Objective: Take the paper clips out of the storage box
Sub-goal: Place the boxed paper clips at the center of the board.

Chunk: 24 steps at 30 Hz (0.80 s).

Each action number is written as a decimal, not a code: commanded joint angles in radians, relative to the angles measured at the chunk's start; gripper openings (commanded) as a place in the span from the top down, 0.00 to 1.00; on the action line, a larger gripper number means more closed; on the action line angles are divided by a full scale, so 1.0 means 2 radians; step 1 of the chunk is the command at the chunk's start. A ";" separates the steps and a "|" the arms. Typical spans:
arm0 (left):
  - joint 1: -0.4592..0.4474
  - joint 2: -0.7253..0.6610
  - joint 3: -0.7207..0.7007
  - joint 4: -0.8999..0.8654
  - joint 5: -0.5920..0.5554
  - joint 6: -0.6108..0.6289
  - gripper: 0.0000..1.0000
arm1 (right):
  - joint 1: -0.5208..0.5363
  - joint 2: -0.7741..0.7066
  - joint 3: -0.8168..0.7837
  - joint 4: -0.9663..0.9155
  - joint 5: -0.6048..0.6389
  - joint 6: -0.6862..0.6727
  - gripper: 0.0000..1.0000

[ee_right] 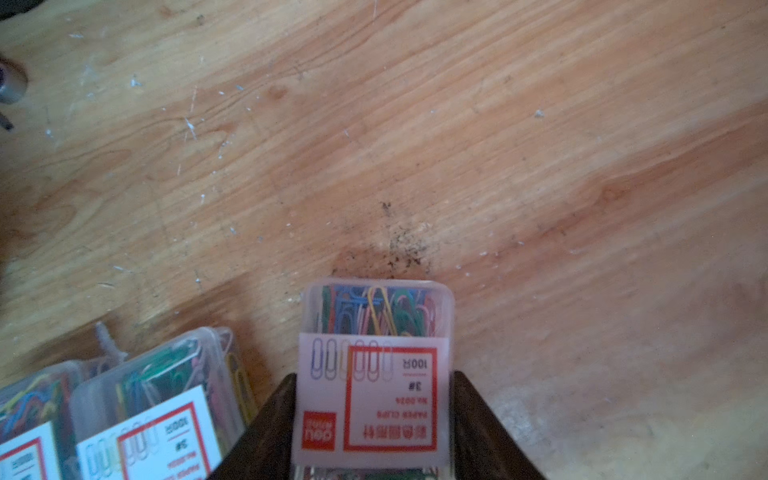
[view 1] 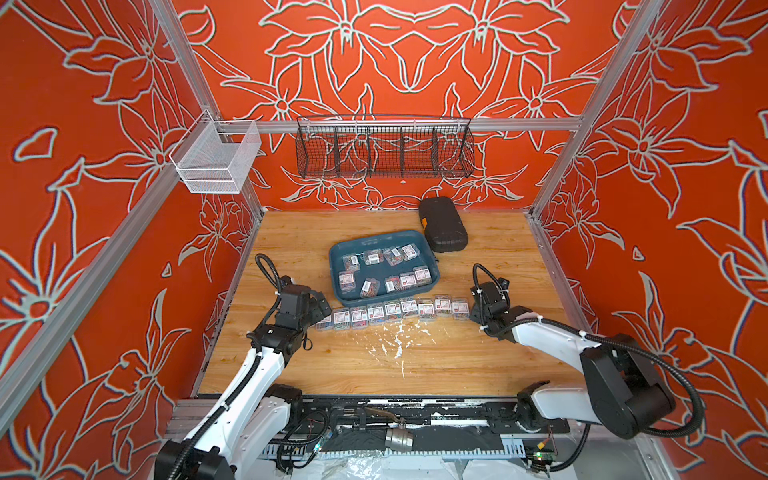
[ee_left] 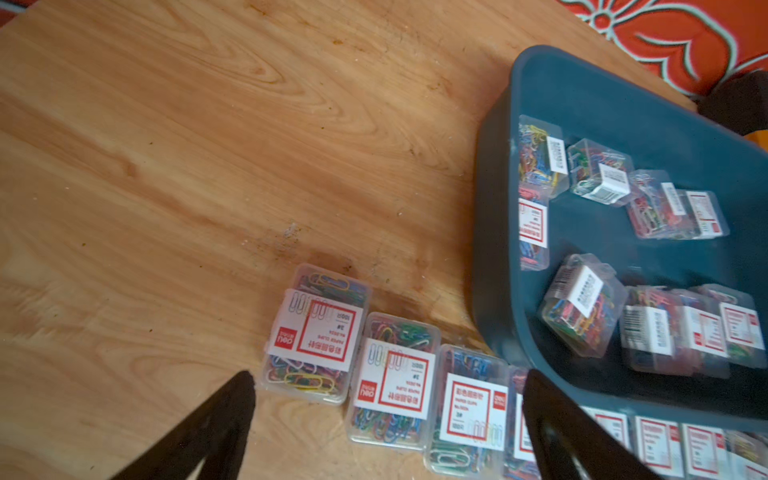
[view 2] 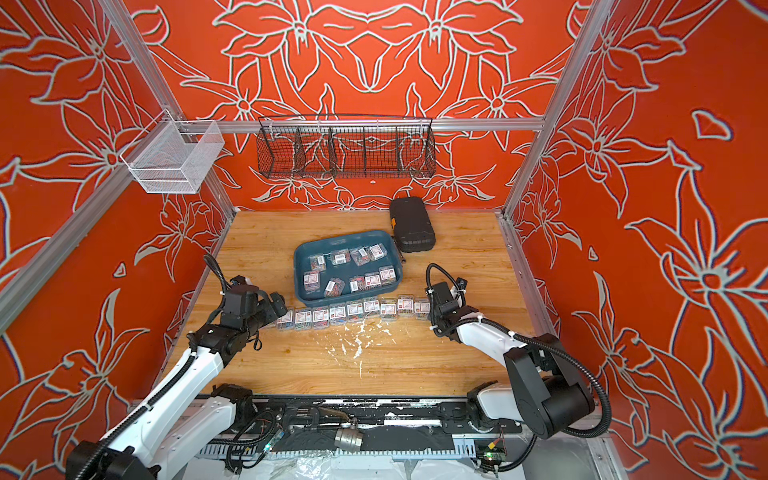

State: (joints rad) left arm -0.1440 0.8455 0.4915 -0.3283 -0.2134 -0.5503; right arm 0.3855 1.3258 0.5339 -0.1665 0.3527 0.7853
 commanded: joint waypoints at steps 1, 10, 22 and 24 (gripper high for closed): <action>-0.001 -0.006 -0.023 0.051 -0.031 -0.003 0.03 | -0.003 0.000 -0.004 0.004 -0.012 -0.003 0.44; -0.001 0.005 -0.033 0.063 -0.037 -0.018 0.03 | -0.003 -0.048 -0.005 -0.002 0.000 -0.013 0.18; -0.001 0.006 -0.036 0.064 -0.034 -0.022 0.03 | -0.007 -0.052 -0.011 0.035 0.000 0.002 0.15; -0.001 0.007 -0.036 0.064 -0.034 -0.023 0.03 | -0.011 -0.051 -0.011 0.039 -0.002 0.006 0.14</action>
State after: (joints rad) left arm -0.1440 0.8543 0.4252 -0.2211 -0.2684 -0.5816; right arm 0.3759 1.2152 0.5224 -0.1055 0.3325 0.7647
